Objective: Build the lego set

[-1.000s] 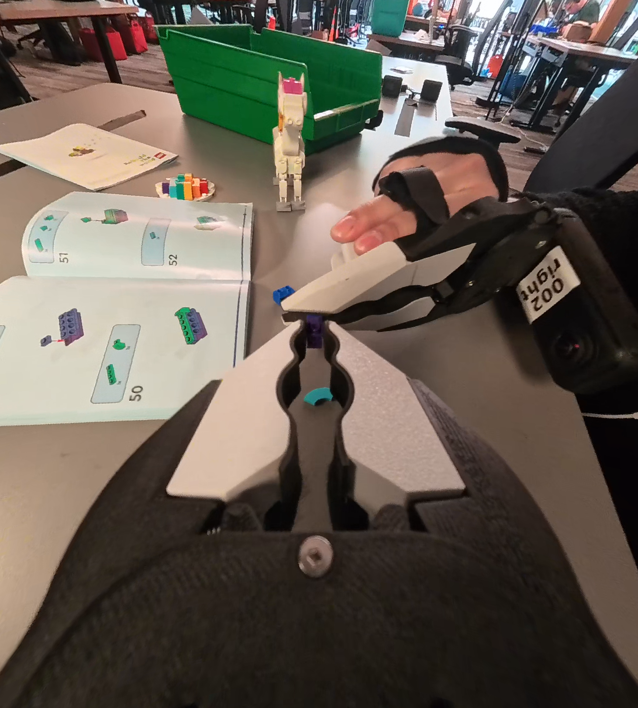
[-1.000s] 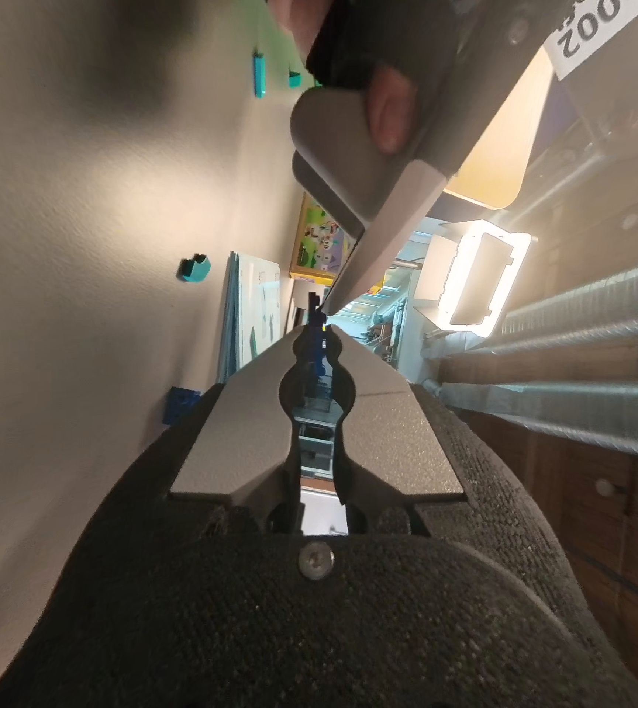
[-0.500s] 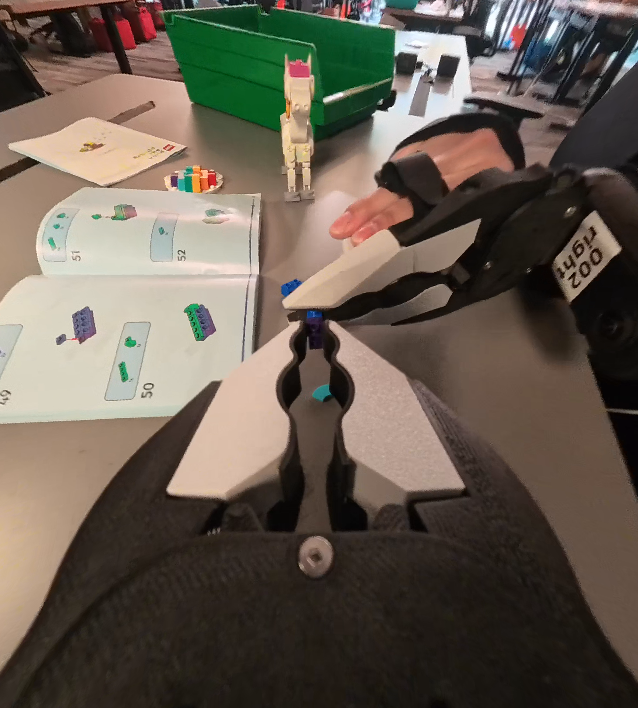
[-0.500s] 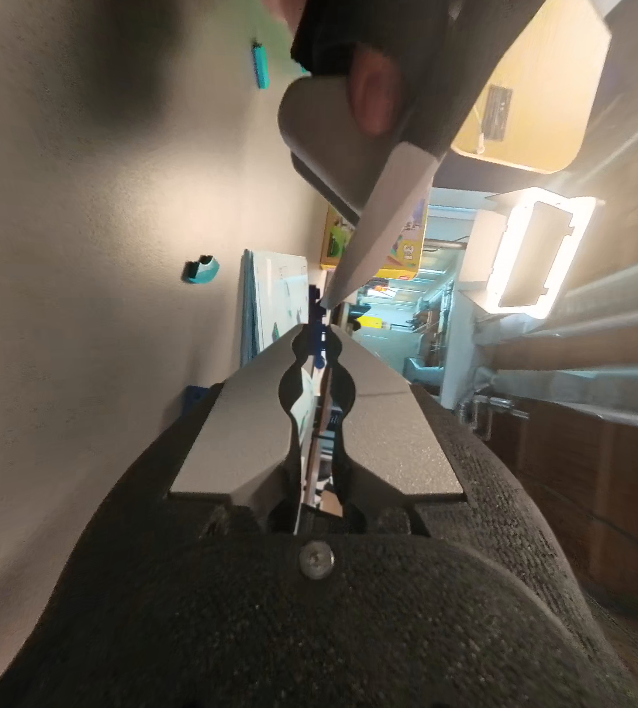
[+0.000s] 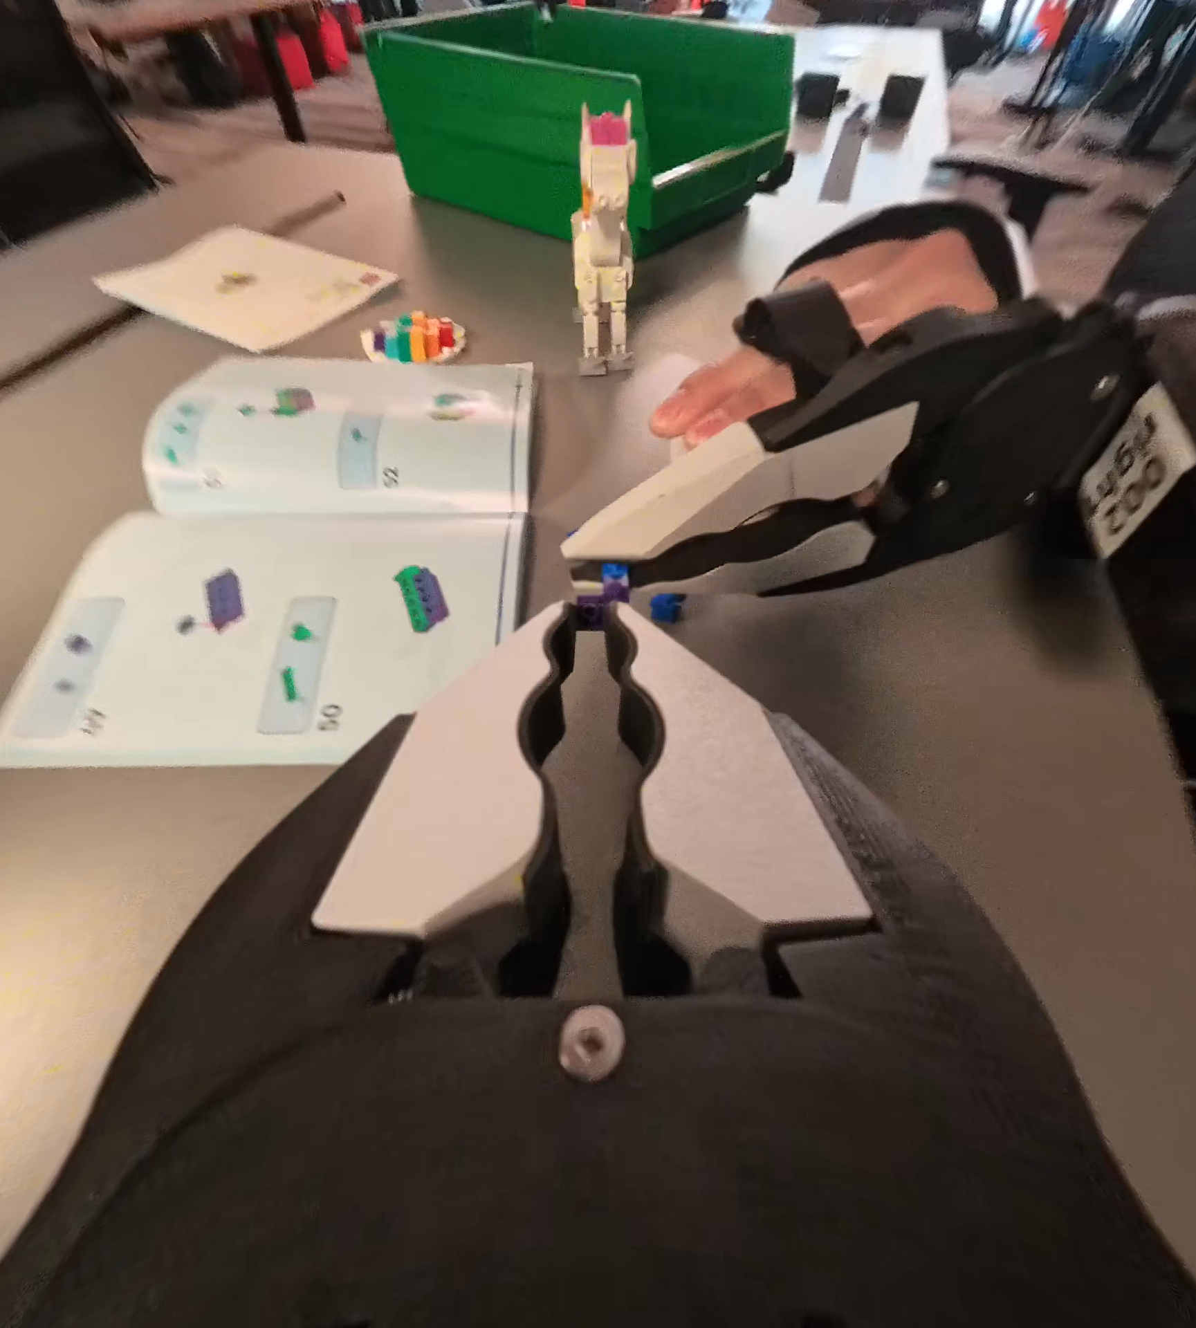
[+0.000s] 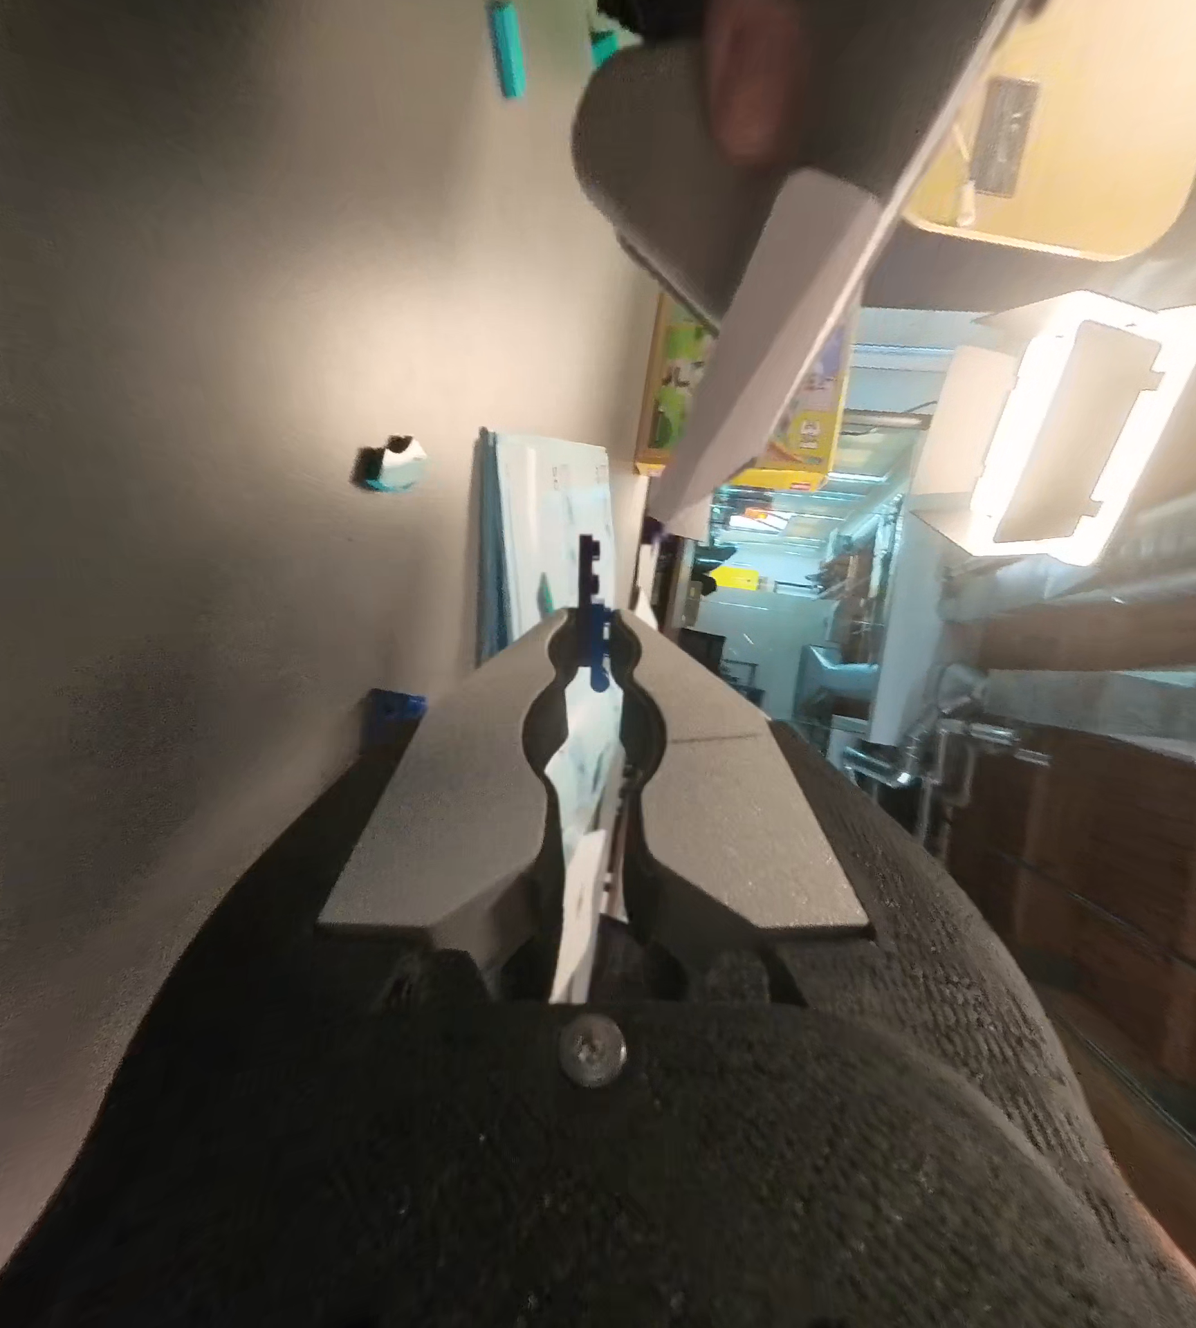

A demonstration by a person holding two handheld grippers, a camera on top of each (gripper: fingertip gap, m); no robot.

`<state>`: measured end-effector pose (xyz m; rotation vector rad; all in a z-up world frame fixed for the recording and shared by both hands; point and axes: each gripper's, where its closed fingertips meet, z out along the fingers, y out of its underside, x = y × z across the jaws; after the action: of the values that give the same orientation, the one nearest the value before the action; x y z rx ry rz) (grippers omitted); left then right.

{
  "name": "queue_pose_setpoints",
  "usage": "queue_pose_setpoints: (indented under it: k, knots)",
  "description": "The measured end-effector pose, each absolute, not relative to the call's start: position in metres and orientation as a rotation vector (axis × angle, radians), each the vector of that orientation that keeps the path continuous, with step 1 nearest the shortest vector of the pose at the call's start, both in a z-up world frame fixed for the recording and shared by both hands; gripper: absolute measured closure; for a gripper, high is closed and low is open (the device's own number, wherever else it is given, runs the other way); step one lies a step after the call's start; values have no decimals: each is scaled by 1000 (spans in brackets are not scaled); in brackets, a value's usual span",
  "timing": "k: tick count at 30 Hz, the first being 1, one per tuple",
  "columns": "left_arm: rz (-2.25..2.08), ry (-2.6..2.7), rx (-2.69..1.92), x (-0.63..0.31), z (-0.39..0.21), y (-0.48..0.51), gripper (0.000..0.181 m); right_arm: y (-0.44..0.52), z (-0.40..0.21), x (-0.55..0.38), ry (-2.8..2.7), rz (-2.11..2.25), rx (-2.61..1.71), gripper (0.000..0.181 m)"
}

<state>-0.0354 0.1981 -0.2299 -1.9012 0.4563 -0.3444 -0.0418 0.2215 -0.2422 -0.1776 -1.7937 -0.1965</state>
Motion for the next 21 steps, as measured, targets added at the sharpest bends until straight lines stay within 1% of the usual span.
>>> queue_pose_setpoints:
  k: [1, 3, 11, 21]
  knots:
    - [-426, 418, -1915, -35, -231, 198, 174, 221, -239, -42, -1777, -205, -170, 175]
    - [-518, 366, -1931, -35, -234, 198, 174, 221, -236, -42, -1757, -212, -161, 175]
    - [-561, 400, -1865, -28, -224, 195, 174, 221, -233, -42, -1738, -246, -137, 175]
    - [-567, 377, -1911, -30, -231, 197, 174, 220, -234, -46, -1737, -231, -199, 175]
